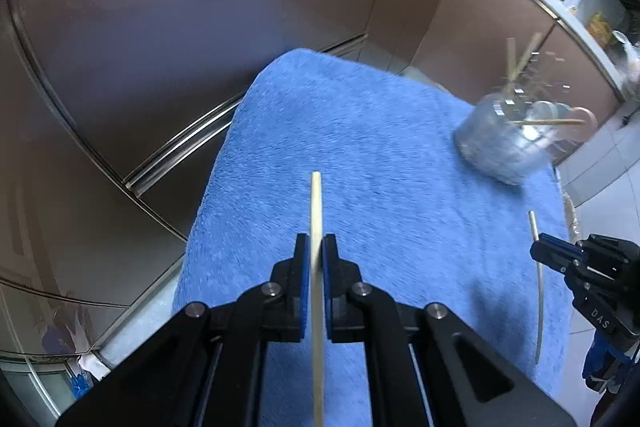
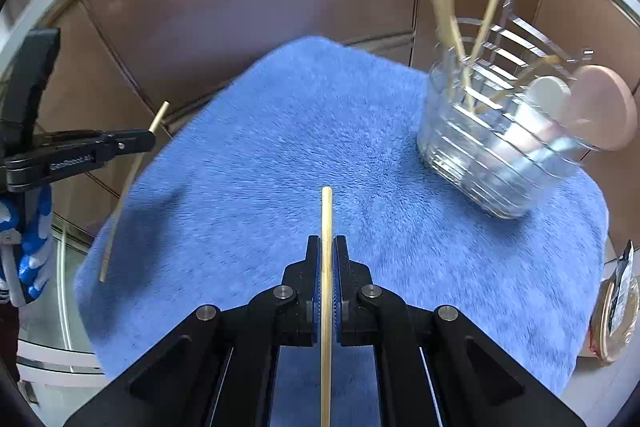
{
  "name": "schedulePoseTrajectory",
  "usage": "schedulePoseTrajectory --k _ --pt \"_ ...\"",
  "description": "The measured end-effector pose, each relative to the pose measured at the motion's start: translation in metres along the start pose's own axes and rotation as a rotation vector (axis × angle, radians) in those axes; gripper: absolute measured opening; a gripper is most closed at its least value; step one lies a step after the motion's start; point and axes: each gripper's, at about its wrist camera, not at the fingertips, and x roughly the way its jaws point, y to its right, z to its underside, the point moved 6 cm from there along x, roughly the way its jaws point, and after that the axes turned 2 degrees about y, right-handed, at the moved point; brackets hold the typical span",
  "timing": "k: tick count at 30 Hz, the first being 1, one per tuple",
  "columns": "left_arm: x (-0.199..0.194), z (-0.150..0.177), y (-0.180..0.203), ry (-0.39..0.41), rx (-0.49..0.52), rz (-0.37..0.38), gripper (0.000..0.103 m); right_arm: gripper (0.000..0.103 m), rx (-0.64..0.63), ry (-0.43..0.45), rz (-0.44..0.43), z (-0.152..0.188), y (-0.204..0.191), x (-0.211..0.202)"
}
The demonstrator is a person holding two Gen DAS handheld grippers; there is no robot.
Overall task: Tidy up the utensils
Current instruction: 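Lift both chopsticks and carry them over the clear holder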
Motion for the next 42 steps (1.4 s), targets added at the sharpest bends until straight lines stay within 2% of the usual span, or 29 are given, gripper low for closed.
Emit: schedulePoseTrajectory --k 7,14,24,30,36,39,42 --pt "-0.054 0.016 0.031 0.085 0.037 0.051 0.005 0.005 0.016 0.131 -0.005 0.031 0.003 -0.063" --pt "-0.103 0.028 0.073 0.18 0.089 0.104 0.005 0.005 0.051 0.23 0.023 0.057 0.009 -0.108" --pt "-0.154 0.016 0.119 0.319 0.12 0.199 0.005 0.005 0.057 0.405 0.036 0.056 0.016 -0.176" --pt "-0.158 -0.011 0.144 0.393 0.129 0.241 0.005 0.005 0.048 0.512 0.018 0.028 0.022 -0.189" --pt "-0.155 -0.056 0.169 0.484 0.115 0.312 0.005 0.005 0.058 0.62 -0.002 -0.014 0.042 -0.189" --pt "-0.153 -0.082 0.178 0.561 0.096 0.349 0.005 0.005 0.071 0.689 0.002 -0.042 0.055 -0.187" --pt "-0.152 -0.111 0.185 0.673 0.067 0.369 0.005 0.005 0.098 0.787 0.007 -0.075 0.072 -0.186"
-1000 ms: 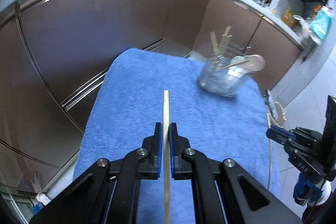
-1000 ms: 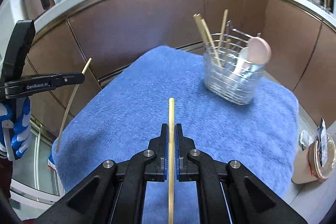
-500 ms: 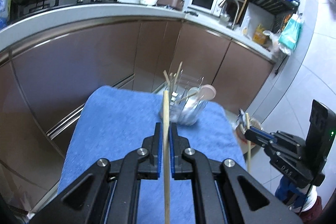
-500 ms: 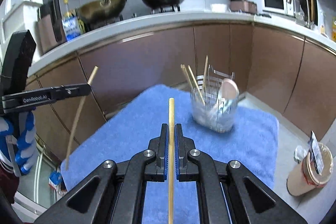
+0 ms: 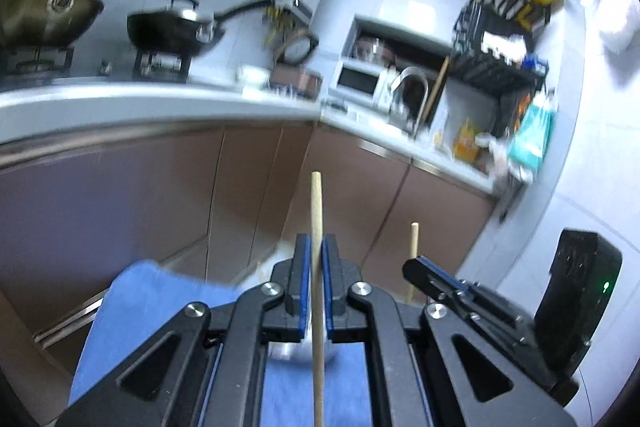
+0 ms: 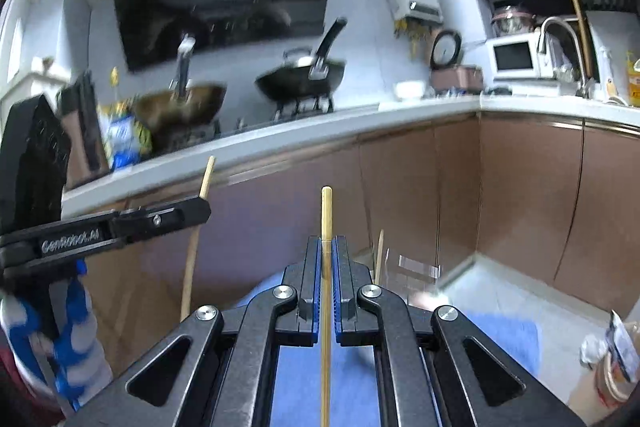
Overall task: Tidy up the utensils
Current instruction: 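Lift both chopsticks and carry them over the clear holder, then lower both chopsticks into the holder and open both grippers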
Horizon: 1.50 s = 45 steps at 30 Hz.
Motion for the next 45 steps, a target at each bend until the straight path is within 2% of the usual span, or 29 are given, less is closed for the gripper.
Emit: schedulePoseTrajectory --k 4,7,14,26,34,40,43,45 --pt "0.028 -0.02 -0.002 0.125 -0.031 0.008 0.005 0.005 0.027 0.128 0.021 -0.028 0.016 0.024" --pt "0.051 -0.025 -0.005 0.185 -0.02 -0.013 0.005 0.005 0.043 0.193 0.042 -0.037 0.029 0.049" --pt "0.11 -0.01 -0.016 0.24 0.011 -0.082 0.005 0.005 0.058 0.223 0.1 -0.025 0.056 0.099" --pt "0.153 0.031 -0.035 0.259 -0.009 -0.145 0.005 0.005 0.012 0.189 0.17 0.011 0.07 0.121" --pt "0.158 0.046 -0.045 0.252 -0.042 -0.169 0.006 0.005 -0.006 0.16 0.171 0.021 0.069 0.119" --pt "0.155 0.053 -0.05 0.275 -0.054 -0.198 0.007 0.005 -0.027 0.128 0.163 0.026 0.066 0.118" --pt "0.149 0.053 -0.054 0.266 -0.065 -0.207 0.011 0.011 -0.024 0.124 0.172 0.027 0.066 0.114" --pt "0.141 0.051 -0.057 0.271 -0.081 -0.205 0.016 0.021 -0.02 0.126 0.177 0.027 0.067 0.109"
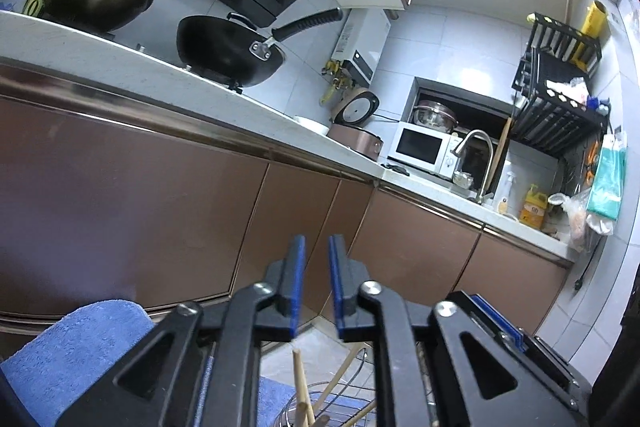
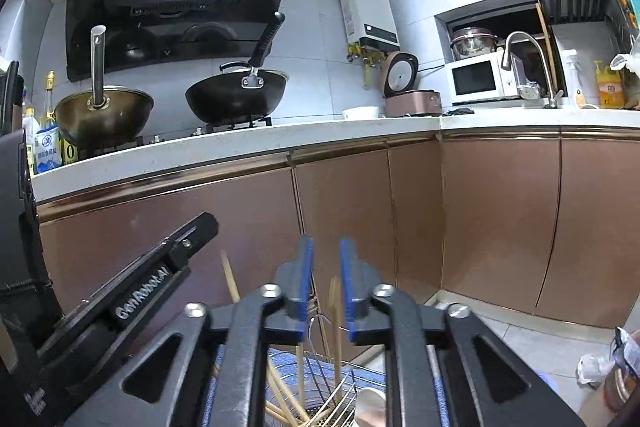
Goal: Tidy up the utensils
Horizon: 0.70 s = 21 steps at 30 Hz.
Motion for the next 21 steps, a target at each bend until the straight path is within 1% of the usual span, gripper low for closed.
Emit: schedulePoseTrajectory --k 1,4,6,8,10,11,13,14,15,16,17,18,21 --pt "-0.003 -0.003 -0.001 0.004 -0.003 -0.003 0.018 0.022 -0.001 0.002 0.003 -0.001 0.0 -0.003" --pt "-0.017 -0.016 -0.004 0.01 -0.005 -0.012 0.02 0.023 -0.002 0.01 0.007 -0.007 -0.001 -0.013" --pt "-0.028 -0.024 -0.004 0.011 -0.001 -0.018 0.024 0.025 -0.004 0.015 0.009 -0.012 -0.003 -0.021" --pt "-0.039 -0.033 -0.003 0.012 0.01 -0.031 0.035 0.027 -0.01 0.017 0.018 -0.016 -0.006 -0.031" --pt "-0.052 -0.04 -0.003 0.012 0.024 -0.046 0.039 0.032 -0.014 0.021 0.028 -0.022 -0.009 -0.041" --pt "-0.061 -0.044 -0.003 0.006 0.038 -0.067 0.039 0.036 -0.017 0.022 0.034 -0.025 -0.011 -0.047" --pt "-0.076 -0.049 -0.004 -0.007 0.053 -0.083 0.041 0.04 -0.023 0.027 0.046 -0.031 -0.015 -0.061" --pt "-0.085 -0.053 -0.005 -0.015 0.06 -0.094 0.043 0.042 -0.027 0.03 0.048 -0.033 -0.017 -0.068" --pt "-0.095 -0.057 -0.005 -0.021 0.074 -0.104 0.044 0.047 -0.033 0.032 0.049 -0.036 -0.02 -0.075" --pt "-0.101 -0.059 -0.005 -0.024 0.083 -0.11 0.046 0.049 -0.042 0.033 0.053 -0.038 -0.023 -0.084" --pt "-0.112 -0.062 -0.006 -0.029 0.1 -0.13 0.046 0.054 -0.052 0.035 0.057 -0.041 -0.026 -0.09" --pt "-0.122 -0.065 -0.007 -0.036 0.121 -0.156 0.047 0.057 -0.064 0.037 0.061 -0.043 -0.029 -0.097" --pt "-0.148 -0.071 -0.01 -0.036 0.155 -0.186 0.047 0.07 -0.114 0.041 0.078 -0.046 -0.038 -0.124"
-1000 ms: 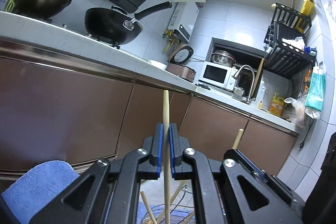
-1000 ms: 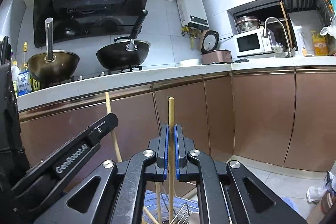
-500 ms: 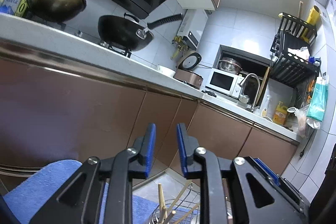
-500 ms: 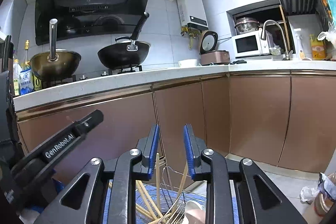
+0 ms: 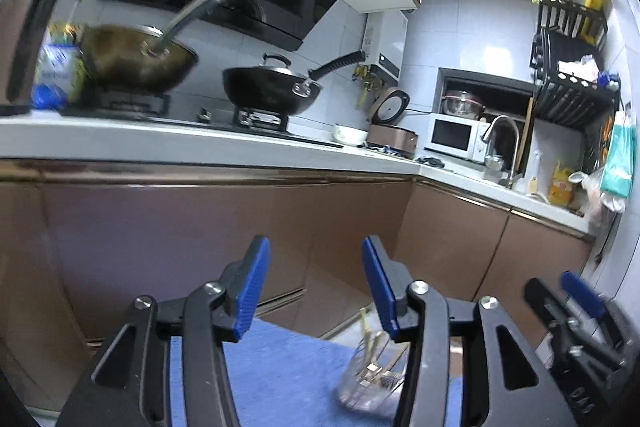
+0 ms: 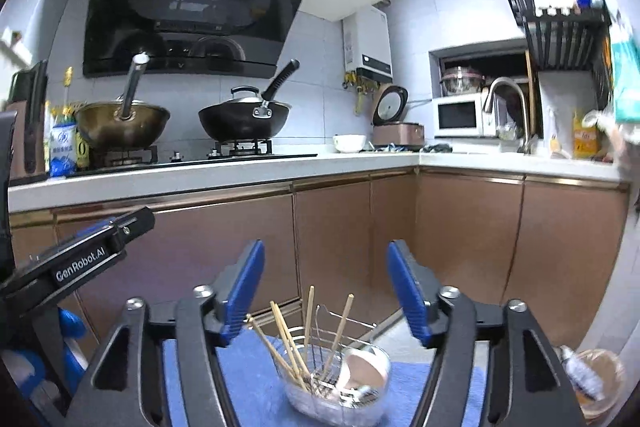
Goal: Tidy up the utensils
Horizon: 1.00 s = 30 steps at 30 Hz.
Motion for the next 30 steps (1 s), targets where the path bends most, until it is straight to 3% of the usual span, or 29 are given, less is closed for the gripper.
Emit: schedulePoseTrajectory --k 14,24,30 --pt "-0.106 0.001 -0.051 -0.031 0.038 -0.121 0.052 0.093 -0.034 -0.023 -0.001 0.008 -0.017 -0.107" --pt "-0.166 0.0 -0.066 0.01 0.105 -0.159 0.061 0.103 -0.033 -0.026 -0.015 0.013 -0.038 -0.159" --pt "-0.193 -0.001 -0.073 0.036 0.147 -0.188 0.066 0.103 -0.037 -0.048 -0.024 0.023 -0.049 -0.174"
